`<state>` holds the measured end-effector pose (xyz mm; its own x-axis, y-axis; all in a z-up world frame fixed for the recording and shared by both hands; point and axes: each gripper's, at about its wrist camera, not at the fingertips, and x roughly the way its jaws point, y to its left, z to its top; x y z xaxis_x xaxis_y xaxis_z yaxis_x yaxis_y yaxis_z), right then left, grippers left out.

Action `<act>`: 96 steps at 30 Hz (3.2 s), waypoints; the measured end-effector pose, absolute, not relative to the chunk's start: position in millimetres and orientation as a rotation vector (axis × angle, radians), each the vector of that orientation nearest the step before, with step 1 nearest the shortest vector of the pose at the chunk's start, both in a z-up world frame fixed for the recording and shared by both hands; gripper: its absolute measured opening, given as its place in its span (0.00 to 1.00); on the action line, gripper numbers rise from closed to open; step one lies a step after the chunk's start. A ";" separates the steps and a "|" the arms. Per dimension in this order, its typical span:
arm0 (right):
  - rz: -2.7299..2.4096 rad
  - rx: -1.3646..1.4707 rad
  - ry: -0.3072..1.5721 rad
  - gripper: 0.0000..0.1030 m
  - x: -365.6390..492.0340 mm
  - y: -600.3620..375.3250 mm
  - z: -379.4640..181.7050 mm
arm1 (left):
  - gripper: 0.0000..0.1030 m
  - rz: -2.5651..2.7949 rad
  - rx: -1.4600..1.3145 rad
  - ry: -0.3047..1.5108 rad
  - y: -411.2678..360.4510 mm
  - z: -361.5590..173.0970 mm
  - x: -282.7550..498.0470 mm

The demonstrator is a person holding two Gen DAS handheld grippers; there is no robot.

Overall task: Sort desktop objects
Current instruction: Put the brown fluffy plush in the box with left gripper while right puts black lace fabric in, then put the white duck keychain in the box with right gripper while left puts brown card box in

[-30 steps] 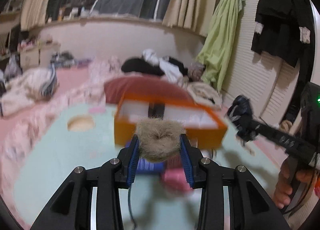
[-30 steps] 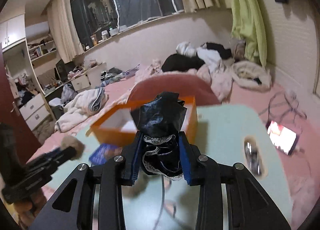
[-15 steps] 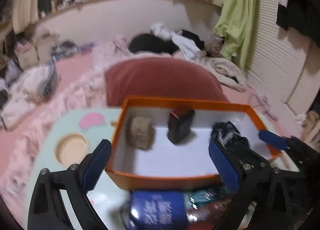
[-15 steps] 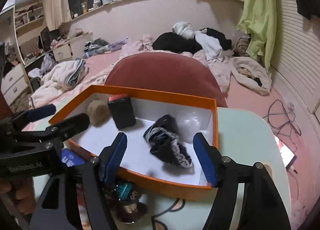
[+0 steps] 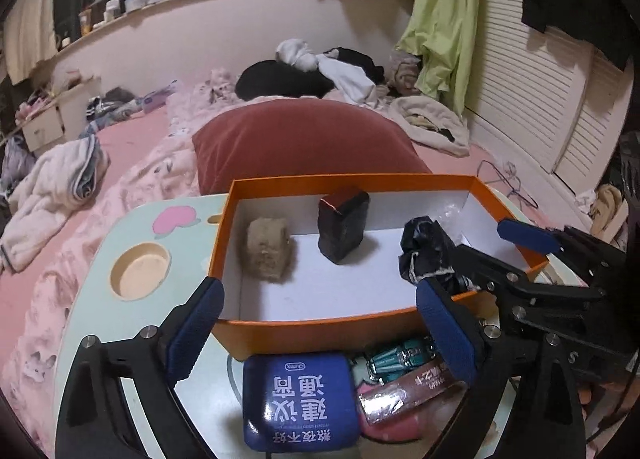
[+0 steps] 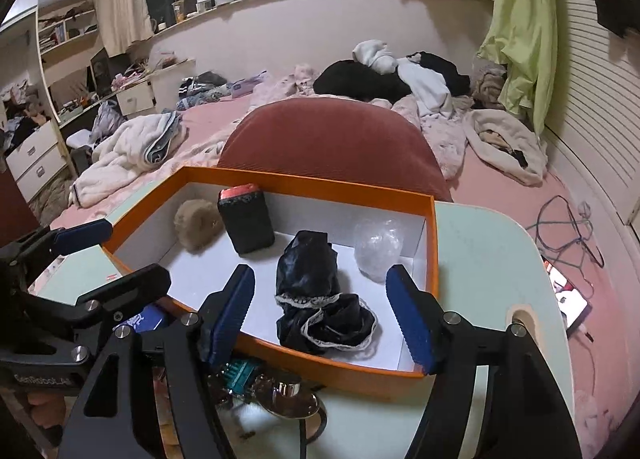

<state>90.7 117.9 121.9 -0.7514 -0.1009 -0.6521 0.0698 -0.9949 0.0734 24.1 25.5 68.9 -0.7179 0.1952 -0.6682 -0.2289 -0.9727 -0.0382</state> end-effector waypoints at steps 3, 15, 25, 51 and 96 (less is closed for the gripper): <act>-2.847 1.068 -0.067 0.66 94.5 118.7 122.3 | 0.94 2.705 -1.038 0.114 28.2 69.1 32.7; -2.798 0.947 -0.229 0.67 135.9 129.3 136.2 | 0.94 2.587 -0.906 -0.133 3.0 86.5 88.8; -2.759 1.041 -0.130 0.67 197.9 106.4 113.1 | 0.94 2.564 -1.043 -0.012 -1.4 35.2 131.9; -2.629 0.996 0.069 0.49 192.7 42.4 116.5 | 0.99 2.607 -1.074 0.068 6.1 14.9 132.5; -2.732 0.700 -0.597 0.49 219.7 143.5 134.1 | 0.57 2.555 -0.789 -0.210 14.4 119.3 94.7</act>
<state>219.7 143.5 134.1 -0.8505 -0.3418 -0.3998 0.1438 -0.8822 0.4484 94.7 14.4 119.3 -0.7324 0.4660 -0.4965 -0.3785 -0.8847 -0.2721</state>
